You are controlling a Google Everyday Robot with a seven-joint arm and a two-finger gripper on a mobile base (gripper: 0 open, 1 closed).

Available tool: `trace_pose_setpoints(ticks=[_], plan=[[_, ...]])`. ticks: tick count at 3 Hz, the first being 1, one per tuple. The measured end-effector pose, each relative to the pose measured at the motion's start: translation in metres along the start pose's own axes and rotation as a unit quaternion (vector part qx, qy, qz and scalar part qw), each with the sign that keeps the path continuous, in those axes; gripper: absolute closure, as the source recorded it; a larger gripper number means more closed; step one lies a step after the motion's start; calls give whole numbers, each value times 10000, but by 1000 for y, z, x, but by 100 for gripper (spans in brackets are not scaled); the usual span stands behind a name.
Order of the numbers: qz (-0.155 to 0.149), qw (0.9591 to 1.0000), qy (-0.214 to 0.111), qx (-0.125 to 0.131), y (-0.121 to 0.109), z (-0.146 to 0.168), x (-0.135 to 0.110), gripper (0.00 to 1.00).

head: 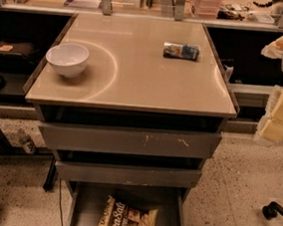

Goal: Pick brown chip bag from bottom drawer and place on counter

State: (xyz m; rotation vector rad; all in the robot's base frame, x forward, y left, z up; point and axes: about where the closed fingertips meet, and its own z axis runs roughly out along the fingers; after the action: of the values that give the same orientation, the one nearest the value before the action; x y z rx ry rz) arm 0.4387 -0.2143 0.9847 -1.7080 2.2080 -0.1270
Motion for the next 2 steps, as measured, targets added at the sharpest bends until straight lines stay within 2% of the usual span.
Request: trace_pose_setpoints(ticks=[2], plan=[[-19, 10000, 7, -49, 7, 10, 0, 0]])
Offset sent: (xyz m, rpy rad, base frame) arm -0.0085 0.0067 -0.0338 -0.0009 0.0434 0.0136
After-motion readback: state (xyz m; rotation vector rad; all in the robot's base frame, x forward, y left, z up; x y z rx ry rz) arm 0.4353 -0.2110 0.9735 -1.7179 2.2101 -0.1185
